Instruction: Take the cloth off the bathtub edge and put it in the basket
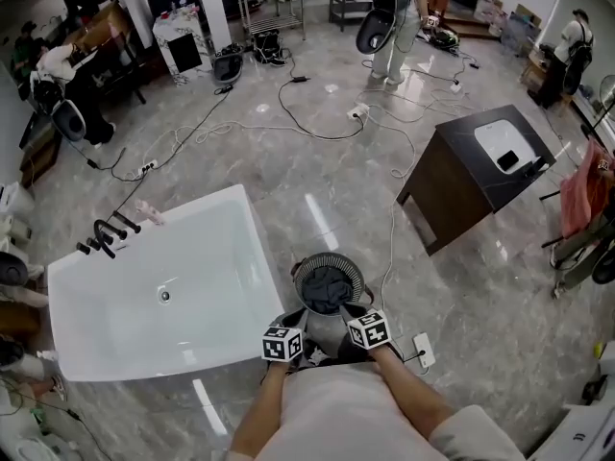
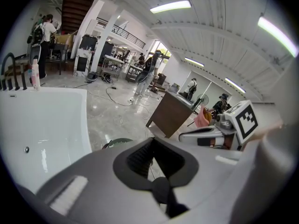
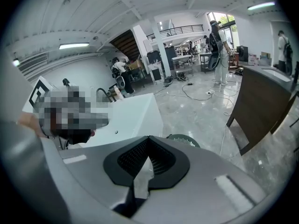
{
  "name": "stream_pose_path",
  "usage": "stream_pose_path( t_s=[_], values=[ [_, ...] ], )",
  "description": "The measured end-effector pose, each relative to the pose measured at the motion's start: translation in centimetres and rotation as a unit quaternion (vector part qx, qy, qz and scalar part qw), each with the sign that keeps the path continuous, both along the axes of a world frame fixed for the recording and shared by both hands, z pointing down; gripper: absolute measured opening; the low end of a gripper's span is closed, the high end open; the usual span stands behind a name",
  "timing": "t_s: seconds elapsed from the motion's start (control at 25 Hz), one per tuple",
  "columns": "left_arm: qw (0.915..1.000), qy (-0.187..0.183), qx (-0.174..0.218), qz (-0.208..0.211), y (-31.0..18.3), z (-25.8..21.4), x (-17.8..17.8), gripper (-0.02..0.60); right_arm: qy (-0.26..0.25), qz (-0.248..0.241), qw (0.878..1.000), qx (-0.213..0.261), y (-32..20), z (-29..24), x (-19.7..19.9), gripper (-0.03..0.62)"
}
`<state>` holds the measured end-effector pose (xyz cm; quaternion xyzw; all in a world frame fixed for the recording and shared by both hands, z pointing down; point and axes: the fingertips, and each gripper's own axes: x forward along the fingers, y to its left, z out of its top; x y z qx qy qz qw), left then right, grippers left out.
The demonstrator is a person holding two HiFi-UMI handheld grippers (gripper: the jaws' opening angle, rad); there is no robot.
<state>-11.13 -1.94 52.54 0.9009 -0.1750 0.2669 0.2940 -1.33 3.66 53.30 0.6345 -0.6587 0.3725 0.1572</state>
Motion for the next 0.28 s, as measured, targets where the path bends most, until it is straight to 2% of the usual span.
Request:
stream_pose_path(
  t_s=[0.28],
  values=[
    [0.9999, 0.003, 0.010, -0.008, -0.38, -0.75, 0.14, 0.057, -0.006, 0.000, 1.000, 0.006, -0.25, -0.31, 0.20, 0.002]
  ],
)
